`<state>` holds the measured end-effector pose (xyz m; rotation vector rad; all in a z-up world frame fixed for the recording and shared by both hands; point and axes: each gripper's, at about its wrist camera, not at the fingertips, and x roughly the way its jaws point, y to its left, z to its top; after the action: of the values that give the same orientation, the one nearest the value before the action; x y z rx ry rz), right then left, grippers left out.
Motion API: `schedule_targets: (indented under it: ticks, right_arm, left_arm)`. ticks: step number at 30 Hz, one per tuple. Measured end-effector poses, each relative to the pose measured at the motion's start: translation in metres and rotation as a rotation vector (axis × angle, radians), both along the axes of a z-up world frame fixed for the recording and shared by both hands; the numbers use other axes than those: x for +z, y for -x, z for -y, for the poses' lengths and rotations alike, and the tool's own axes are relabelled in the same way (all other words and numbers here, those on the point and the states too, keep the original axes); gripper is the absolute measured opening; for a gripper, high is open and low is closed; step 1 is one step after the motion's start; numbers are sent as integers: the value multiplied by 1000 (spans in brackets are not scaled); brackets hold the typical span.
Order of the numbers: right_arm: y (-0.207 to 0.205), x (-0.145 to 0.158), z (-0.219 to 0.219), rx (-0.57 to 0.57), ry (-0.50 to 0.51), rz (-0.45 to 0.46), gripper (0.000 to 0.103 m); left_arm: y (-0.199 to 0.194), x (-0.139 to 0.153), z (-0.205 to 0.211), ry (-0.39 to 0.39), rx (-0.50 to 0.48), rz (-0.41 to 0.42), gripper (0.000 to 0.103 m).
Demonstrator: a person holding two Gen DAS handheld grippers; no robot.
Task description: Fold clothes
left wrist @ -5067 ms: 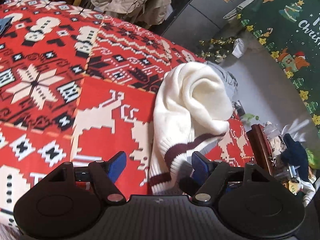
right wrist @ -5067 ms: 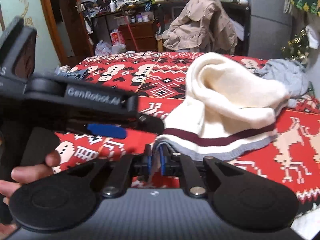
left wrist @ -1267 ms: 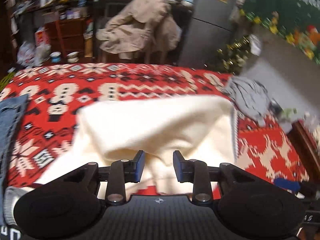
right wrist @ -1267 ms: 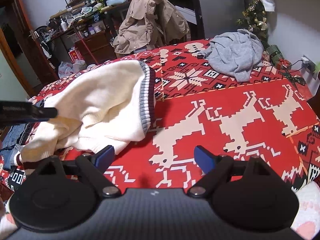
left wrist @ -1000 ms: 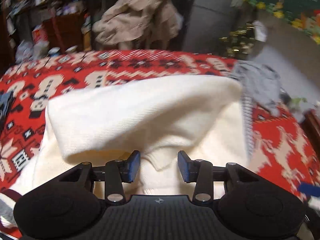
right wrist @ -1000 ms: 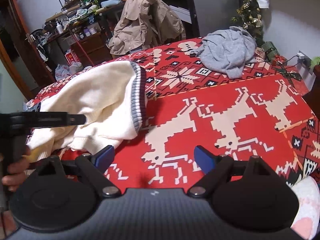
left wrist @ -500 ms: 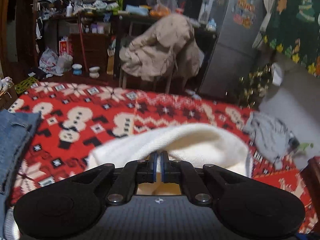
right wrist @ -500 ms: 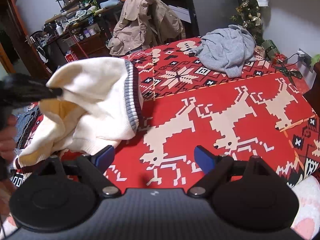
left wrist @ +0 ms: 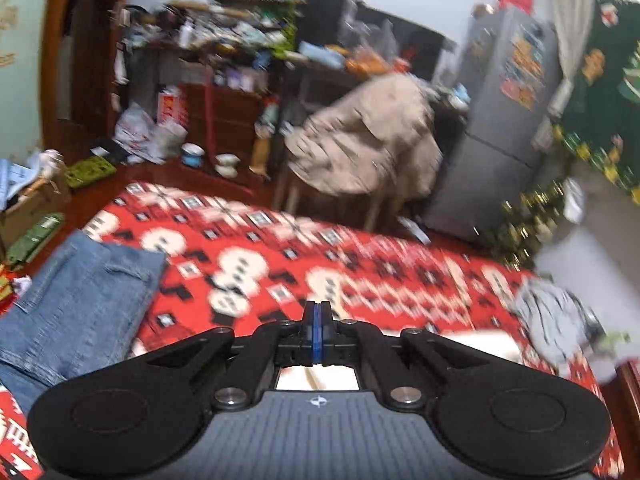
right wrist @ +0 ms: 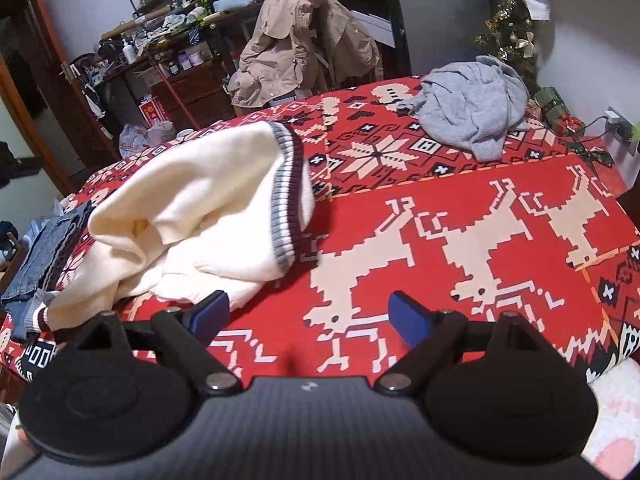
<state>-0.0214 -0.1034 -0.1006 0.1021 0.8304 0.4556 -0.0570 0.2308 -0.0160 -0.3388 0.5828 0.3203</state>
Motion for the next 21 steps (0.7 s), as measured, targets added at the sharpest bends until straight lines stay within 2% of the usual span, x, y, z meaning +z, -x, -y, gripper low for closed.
schedule_targets:
  ticks: [1, 6, 10, 15, 16, 18, 21]
  right_arm:
    - [0, 0, -2, 1, 0, 2, 89]
    - [-1, 2, -14, 23, -2, 27, 88]
    - [-4, 2, -36, 90, 1, 57, 75]
    - [-11, 2, -74, 173, 1, 100, 58]
    - [-13, 0, -84, 188, 15, 101, 55]
    - [-18, -7, -102, 208, 60, 101, 55]
    - [-26, -19, -121, 207, 150, 100, 55]
  left_arm:
    - [0, -5, 5, 5, -21, -15, 3]
    - [-1, -29, 24, 42, -113, -79, 5]
    - [-1, -43, 30, 42, -123, -134, 6]
    - [10, -52, 21, 67, -103, -164, 6]
    - [13, -52, 19, 72, -99, -166, 6]
    - [19, -51, 17, 63, -98, -166, 7]
    - [28, -51, 14, 43, -87, -169, 16]
